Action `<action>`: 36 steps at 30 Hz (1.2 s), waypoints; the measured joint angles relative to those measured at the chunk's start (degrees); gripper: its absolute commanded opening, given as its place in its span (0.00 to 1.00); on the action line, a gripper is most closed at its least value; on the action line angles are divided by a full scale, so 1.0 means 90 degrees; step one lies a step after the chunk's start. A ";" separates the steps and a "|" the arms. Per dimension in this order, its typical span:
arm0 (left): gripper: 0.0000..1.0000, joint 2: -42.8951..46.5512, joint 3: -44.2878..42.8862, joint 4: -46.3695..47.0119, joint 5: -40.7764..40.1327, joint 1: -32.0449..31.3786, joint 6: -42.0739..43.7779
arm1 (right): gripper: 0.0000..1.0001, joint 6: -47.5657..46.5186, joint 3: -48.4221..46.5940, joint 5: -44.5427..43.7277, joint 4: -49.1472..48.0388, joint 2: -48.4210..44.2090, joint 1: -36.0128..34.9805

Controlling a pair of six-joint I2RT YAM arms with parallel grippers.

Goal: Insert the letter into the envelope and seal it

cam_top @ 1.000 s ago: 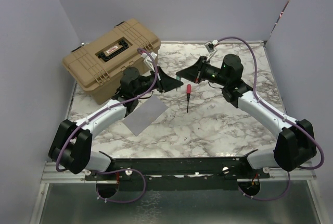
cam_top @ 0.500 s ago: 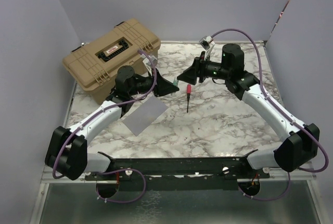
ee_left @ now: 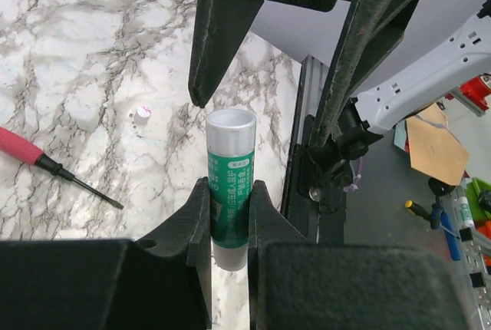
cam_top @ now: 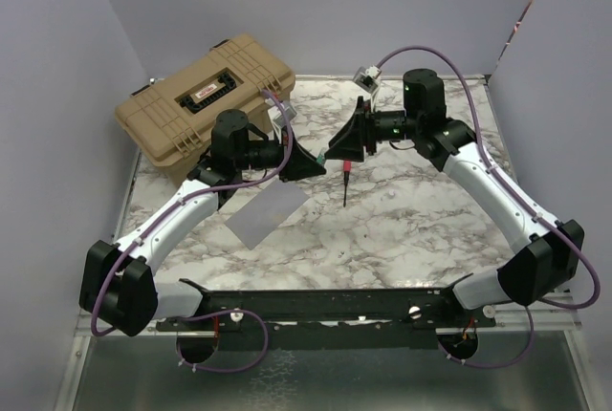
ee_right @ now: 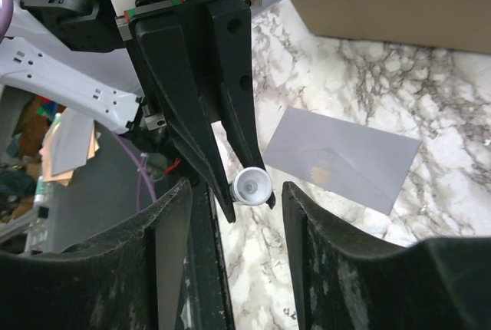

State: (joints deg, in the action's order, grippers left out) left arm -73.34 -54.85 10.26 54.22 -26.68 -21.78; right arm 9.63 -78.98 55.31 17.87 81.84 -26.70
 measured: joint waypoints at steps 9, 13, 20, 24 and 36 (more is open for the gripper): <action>0.00 0.0000 -0.0126 -0.0112 0.0102 -0.0002 0.0087 | 0.27 0.0279 -0.0080 0.0194 0.0075 0.0279 -0.0097; 0.00 0.0002 -0.0160 -0.0109 0.0131 0.0007 0.0090 | 0.05 0.0767 -0.0070 0.0027 -0.0158 0.0330 -0.0121; 0.00 0.0019 -0.0255 -0.0112 -0.0316 0.0102 0.0080 | 0.00 0.1783 -0.0039 -0.0617 -0.0709 0.0398 -0.0168; 0.00 0.0024 -0.0262 -0.0187 -0.0789 0.0107 0.0148 | 0.00 0.2222 -0.0015 -0.1209 -0.0852 0.0440 -0.0250; 0.00 0.0027 -0.0262 -0.0350 -0.1681 0.0085 0.0163 | 0.00 0.3002 -0.0194 -0.2557 -0.0624 0.0607 -0.0430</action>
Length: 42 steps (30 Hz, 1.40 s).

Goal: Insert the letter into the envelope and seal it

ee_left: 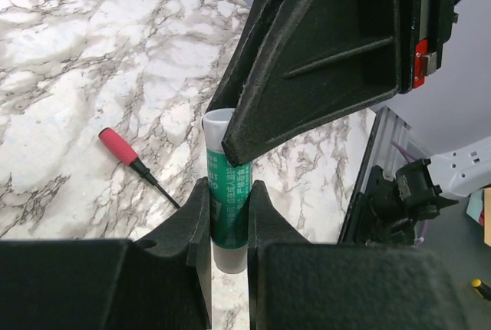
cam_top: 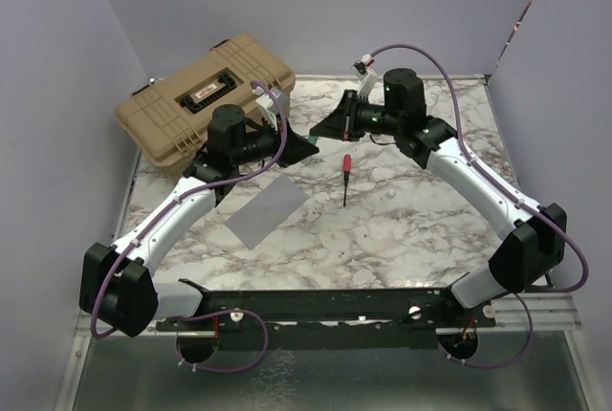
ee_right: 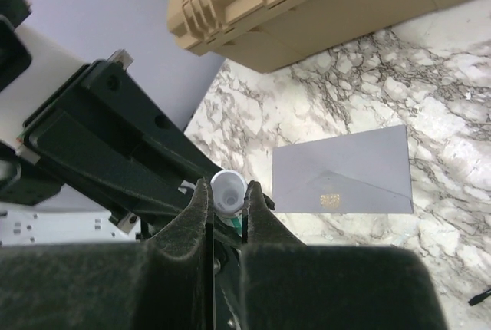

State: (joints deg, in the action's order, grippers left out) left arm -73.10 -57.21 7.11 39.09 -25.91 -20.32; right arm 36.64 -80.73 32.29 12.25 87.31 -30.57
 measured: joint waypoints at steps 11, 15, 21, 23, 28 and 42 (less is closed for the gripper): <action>0.00 0.0194 -0.0073 0.0228 0.2093 0.0022 -0.0073 | 0.00 -0.3376 -0.0554 0.3067 0.0918 -0.0185 0.0170; 0.00 0.0299 -0.0180 0.0347 0.2601 -0.0046 -0.0087 | 0.22 -0.4439 -0.1052 0.3963 0.1642 -0.0075 0.0165; 0.00 0.0257 -0.0180 0.0304 0.1902 -0.0046 -0.0061 | 0.65 -0.3286 -0.1015 0.2885 0.1263 -0.0012 0.0083; 0.00 0.0255 -0.0175 0.0257 0.1258 -0.0051 0.0012 | 0.66 -0.2533 -0.1015 0.1928 0.1066 -0.0017 0.0015; 0.00 0.0267 -0.0036 0.0325 -0.0158 -0.0051 0.0002 | 0.69 -0.0794 -0.1015 -0.0170 0.0874 -0.0032 -0.0095; 0.00 0.0270 0.0158 0.0544 -0.0981 -0.0039 -0.0367 | 0.38 0.0265 -0.1440 -0.1875 0.0857 0.0440 -0.0697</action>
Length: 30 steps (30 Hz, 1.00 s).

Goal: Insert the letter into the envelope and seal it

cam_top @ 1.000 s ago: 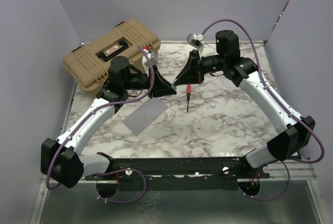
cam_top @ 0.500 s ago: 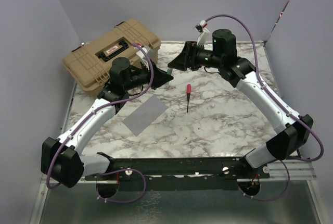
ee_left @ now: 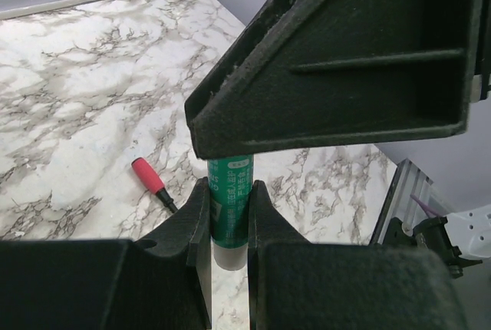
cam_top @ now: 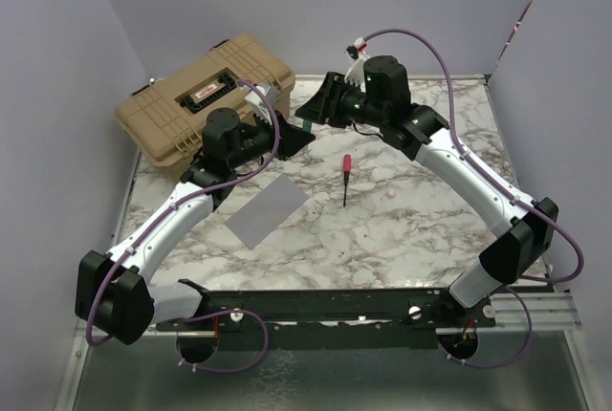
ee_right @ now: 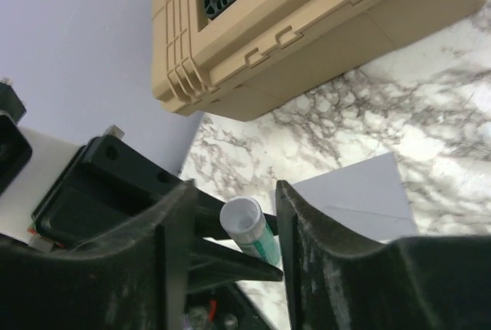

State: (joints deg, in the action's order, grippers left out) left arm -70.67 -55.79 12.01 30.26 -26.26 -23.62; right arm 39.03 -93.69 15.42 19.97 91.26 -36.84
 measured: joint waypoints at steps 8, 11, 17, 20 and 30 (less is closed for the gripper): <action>0.00 0.0000 0.0007 0.0073 -0.0010 0.0000 -0.0117 | 0.22 -0.0092 -0.0049 -0.0032 0.0097 0.0080 -0.0034; 0.00 0.0000 0.0007 0.0070 -0.0007 0.0000 -0.0160 | 0.31 -0.0284 -0.0051 0.0107 0.0095 0.0075 -0.0032; 0.00 0.0002 0.0007 0.0068 0.0046 0.0000 -0.0267 | 0.01 -0.0712 -0.0061 0.0347 0.0126 0.0063 -0.0017; 0.00 0.0007 0.0007 0.0073 0.0129 0.0000 -0.0323 | 0.00 -0.0916 -0.0036 0.0437 0.0134 0.0022 0.0017; 0.00 0.0134 -0.0005 0.0153 0.1768 0.0000 -0.0321 | 0.00 -0.2232 0.0911 0.2373 -0.0474 -0.0835 0.0301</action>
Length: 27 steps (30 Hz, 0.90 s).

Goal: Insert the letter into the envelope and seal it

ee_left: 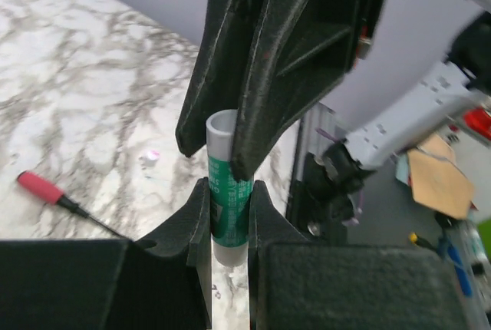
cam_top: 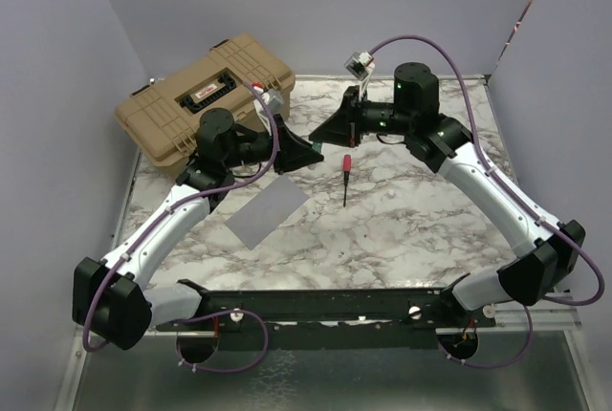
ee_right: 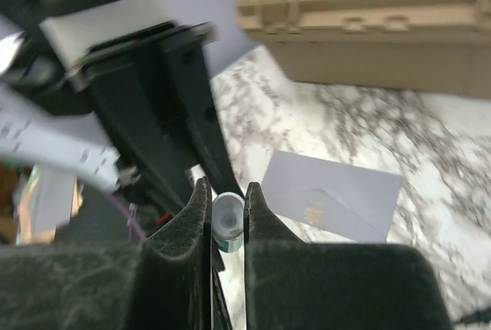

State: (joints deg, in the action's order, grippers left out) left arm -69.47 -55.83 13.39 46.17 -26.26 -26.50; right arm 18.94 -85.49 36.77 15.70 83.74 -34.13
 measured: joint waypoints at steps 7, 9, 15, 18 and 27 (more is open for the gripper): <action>0.00 0.0299 -0.0177 0.0260 0.1872 -0.0022 0.0022 | 0.01 -0.1501 -0.0284 0.2963 0.0158 -0.0160 0.0097; 0.00 0.0352 -0.0185 0.0318 0.2127 -0.0068 0.0024 | 0.37 -0.1819 -0.0362 0.3330 0.0296 -0.0160 0.0061; 0.00 0.0226 -0.0187 0.0223 0.1753 -0.0046 0.0066 | 0.70 -0.1251 -0.0576 0.2613 0.0512 -0.0068 -0.0049; 0.00 0.0221 -0.0151 0.0058 0.0809 -0.0046 0.0165 | 0.73 -0.0226 -0.0605 0.0996 0.0500 -0.0036 -0.0117; 0.00 0.0542 0.0486 0.0049 -0.1498 -0.0034 0.0291 | 0.64 0.1804 -0.0546 -0.1484 0.0408 0.0517 -0.0194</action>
State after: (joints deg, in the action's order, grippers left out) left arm -64.60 -51.46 13.82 32.69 -26.57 -23.88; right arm 35.18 -90.41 23.42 19.38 88.40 -35.88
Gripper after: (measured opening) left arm 0.141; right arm 0.652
